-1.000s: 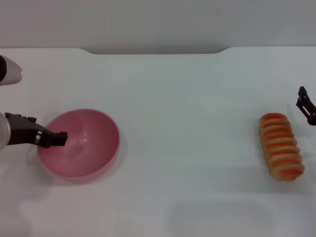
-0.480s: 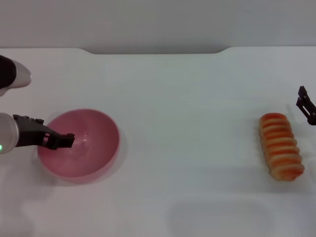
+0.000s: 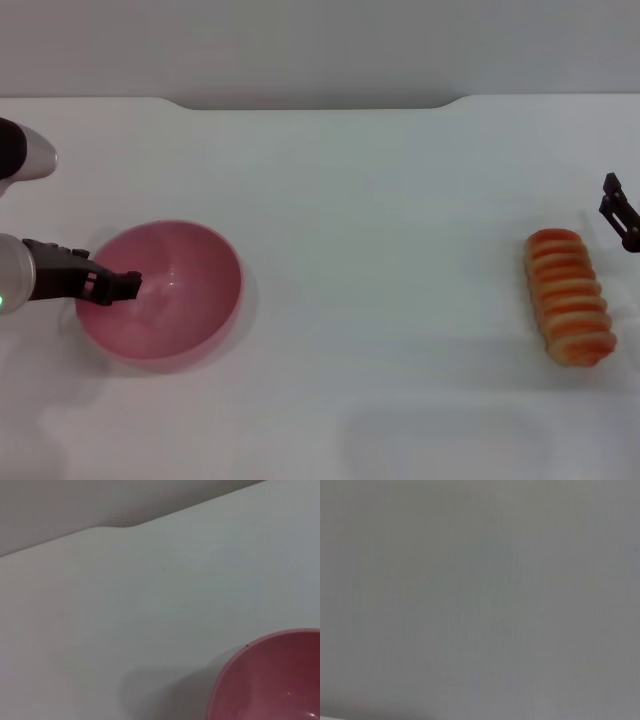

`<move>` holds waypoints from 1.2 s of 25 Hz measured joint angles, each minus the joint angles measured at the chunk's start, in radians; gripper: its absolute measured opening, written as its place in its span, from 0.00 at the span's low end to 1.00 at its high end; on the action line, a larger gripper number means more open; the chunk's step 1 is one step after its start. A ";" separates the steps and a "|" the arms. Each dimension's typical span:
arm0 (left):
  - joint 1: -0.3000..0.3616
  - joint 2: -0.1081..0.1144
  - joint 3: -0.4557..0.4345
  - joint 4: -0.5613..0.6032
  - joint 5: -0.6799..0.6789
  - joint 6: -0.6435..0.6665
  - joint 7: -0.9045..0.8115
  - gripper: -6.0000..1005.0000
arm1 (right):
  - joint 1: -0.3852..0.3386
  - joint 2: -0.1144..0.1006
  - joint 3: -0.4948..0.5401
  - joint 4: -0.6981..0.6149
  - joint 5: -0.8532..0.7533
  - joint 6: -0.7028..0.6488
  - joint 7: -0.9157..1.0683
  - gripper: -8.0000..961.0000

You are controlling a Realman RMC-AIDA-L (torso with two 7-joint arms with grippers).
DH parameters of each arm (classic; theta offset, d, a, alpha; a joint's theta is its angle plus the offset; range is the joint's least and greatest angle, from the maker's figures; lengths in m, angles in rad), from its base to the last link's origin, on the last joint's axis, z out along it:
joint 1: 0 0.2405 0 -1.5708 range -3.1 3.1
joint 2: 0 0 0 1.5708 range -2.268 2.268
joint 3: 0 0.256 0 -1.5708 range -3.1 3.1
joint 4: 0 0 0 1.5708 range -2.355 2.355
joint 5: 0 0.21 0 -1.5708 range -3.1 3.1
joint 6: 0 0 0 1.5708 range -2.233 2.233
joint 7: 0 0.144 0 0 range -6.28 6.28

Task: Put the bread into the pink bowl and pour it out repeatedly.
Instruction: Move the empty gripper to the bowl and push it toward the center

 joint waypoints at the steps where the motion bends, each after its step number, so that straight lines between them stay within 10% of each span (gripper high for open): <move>1: -0.002 0.000 -0.001 -0.001 0.000 -0.003 0.000 0.71 | 0.000 0.000 0.000 0.000 0.000 0.000 0.000 0.87; 25: -0.032 0.002 0.000 -0.011 0.002 -0.040 0.002 0.06 | -0.001 0.000 -0.015 -0.003 0.000 -0.006 0.000 0.87; 30: -0.041 0.002 -0.002 -0.011 0.009 -0.043 0.001 0.06 | -0.001 0.000 -0.015 -0.003 0.000 -0.006 0.000 0.87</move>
